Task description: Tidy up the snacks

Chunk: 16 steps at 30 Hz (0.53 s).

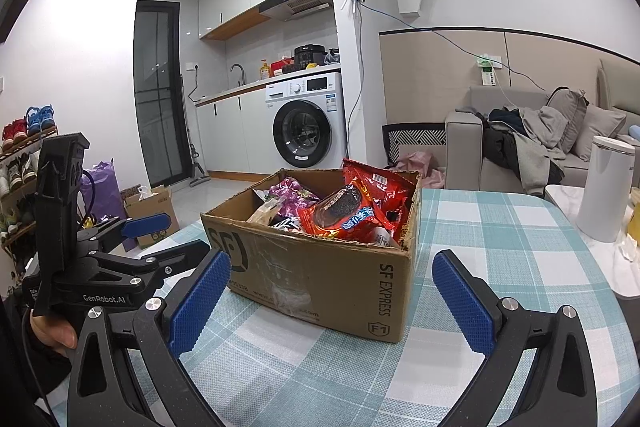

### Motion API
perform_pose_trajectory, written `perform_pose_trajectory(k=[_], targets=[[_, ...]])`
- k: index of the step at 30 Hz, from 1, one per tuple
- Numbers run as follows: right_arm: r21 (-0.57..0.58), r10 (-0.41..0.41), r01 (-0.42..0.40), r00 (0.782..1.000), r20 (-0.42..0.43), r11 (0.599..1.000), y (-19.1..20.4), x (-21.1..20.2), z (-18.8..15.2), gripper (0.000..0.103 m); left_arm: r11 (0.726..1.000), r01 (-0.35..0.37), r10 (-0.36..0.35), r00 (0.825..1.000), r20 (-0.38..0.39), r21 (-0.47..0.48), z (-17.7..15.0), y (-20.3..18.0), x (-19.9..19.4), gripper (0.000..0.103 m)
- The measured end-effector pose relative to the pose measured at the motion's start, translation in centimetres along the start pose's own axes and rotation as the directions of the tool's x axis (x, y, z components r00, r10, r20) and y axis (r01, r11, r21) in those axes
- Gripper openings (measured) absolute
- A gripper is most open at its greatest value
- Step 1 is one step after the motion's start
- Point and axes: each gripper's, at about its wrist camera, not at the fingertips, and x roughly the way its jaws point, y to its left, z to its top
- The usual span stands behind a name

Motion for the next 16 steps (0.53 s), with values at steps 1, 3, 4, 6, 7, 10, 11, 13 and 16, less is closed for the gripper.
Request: perform_pose_trajectory(k=[1, 3, 4, 6, 7, 10, 11, 13, 16], targets=[[0.0, 0.0, 0.0, 1.0, 0.0, 1.0, 0.0, -0.02, -0.01, 0.103, 1.0, 0.0, 0.0, 1.0, 0.0, 0.0, -0.01, -0.01, 0.18, 0.102], [0.0, 0.001, -0.001, 1.0, 0.001, 1.0, 0.01, -0.01, -0.01, 0.103, 1.0, 0.0, 0.0, 1.0, 0.0, 0.0, 0.0, 0.0, -0.01, 0.102], [0.0, 0.0, 0.0, 1.0, 0.0, 1.0, 0.01, -0.01, -0.01, 0.103, 1.0, 0.0, 0.0, 1.0, 0.0, 0.0, -0.01, -0.03, 0.17, 0.102], [0.0, 0.0, 0.0, 1.0, 0.0, 1.0, 0.01, 0.0, -0.01, 0.103, 1.0, 0.001, -0.001, 1.0, 0.0, 0.0, -0.01, -0.02, 0.13, 0.102], [0.0, 0.0, 0.0, 1.0, 0.0, 1.0, 0.01, 0.03, 0.0, 0.103, 1.0, 0.001, -0.001, 1.0, 0.0, 0.0, -0.01, -0.01, 0.04, 0.102], [0.0, 0.0, 0.0, 1.0, 0.0, 1.0, 0.01, -0.01, -0.02, 0.103, 1.0, 0.0, 0.0, 1.0, 0.0, -0.001, -0.01, -0.01, 0.18, 0.102], [0.0, 0.001, -0.001, 1.0, 0.0, 1.0, 0.01, -0.01, -0.02, 0.103, 1.0, 0.0, 0.0, 1.0, 0.0, -0.001, -0.01, -0.01, 0.0, 0.102], [0.0, 0.0, 0.0, 1.0, 0.0, 1.0, 0.01, 0.04, -0.01, 0.103, 1.0, 0.0, 0.0, 1.0, 0.002, -0.001, -0.02, -0.04, 0.15, 0.102], [-0.001, 0.0, 0.0, 1.0, 0.001, 1.0, 0.02, 0.0, -0.03, 0.103, 1.0, 0.0, 0.0, 1.0, 0.001, 0.0, 0.0, 0.0, 0.05, 0.102]])
